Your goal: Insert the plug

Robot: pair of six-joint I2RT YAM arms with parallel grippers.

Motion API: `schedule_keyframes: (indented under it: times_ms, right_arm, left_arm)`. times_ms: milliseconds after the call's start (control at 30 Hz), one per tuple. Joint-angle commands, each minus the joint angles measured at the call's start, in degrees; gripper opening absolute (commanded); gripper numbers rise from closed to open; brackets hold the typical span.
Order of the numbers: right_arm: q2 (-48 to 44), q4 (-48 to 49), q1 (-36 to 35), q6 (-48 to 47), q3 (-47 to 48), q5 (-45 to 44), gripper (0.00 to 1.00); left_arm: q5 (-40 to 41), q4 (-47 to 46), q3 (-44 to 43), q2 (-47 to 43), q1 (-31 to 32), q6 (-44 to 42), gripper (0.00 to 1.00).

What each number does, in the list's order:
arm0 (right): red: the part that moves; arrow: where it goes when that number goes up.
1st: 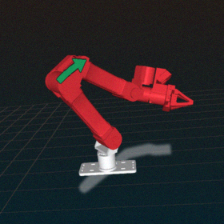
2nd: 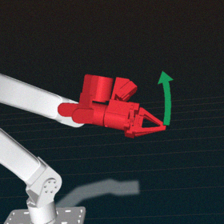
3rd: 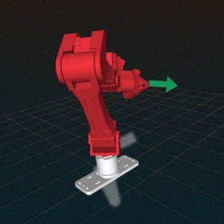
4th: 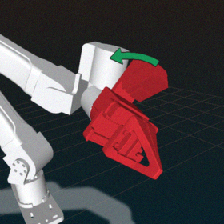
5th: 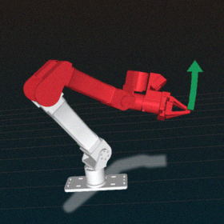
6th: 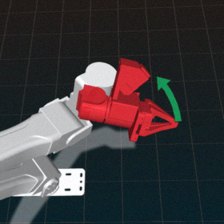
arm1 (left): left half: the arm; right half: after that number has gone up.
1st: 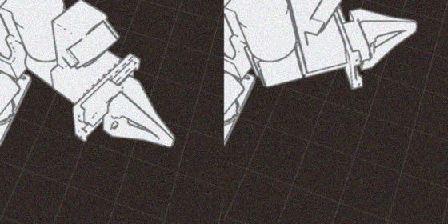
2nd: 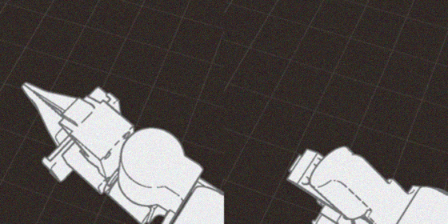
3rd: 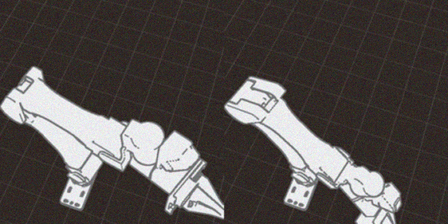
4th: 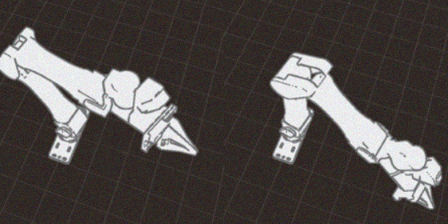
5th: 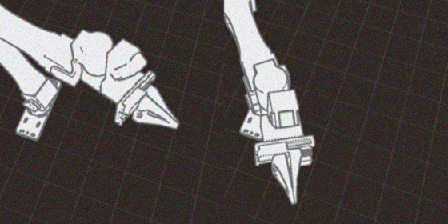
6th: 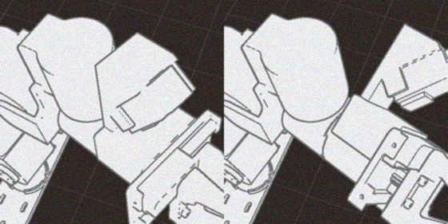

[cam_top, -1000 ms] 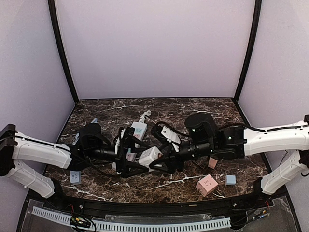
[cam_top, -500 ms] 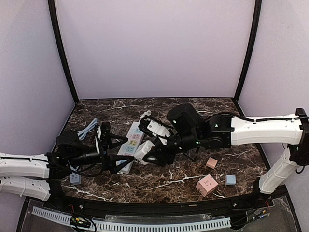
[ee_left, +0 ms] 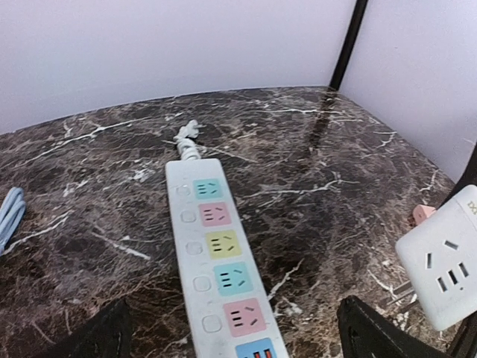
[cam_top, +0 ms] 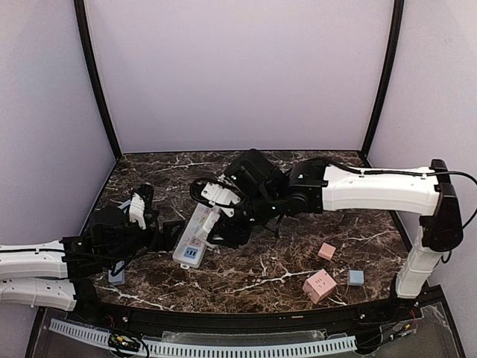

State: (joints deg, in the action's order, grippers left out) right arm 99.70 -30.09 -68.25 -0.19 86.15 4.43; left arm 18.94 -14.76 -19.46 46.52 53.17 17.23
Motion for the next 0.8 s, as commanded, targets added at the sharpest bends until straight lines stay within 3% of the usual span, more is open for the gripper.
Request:
schedule_keyframes:
  times_ms: [0, 167, 333, 767]
  right_arm:
    - [3.35, -3.27, -0.13, -1.61, 5.78, -5.61, 0.0]
    - [2.74, -3.59, 3.84, 2.84, 5.78, -10.13, 0.0]
    - [-2.71, -2.15, 7.54, 6.11, -0.65, -12.29, 0.0]
    - [-12.61, 1.31, 9.55, 8.13, -13.84, -14.44, 0.0]
  left_arm:
    - [9.71, 6.14, -0.91, 1.46, 0.04, 3.09, 0.96]
    - [8.28, 8.76, -4.14, 9.89, -0.12, 3.38, 0.99]
    - [6.26, 11.02, -10.23, 19.71, -0.15, 4.1, 0.99]
    - [-1.3, 17.69, -27.06, 45.07, -4.03, 5.75, 0.99]
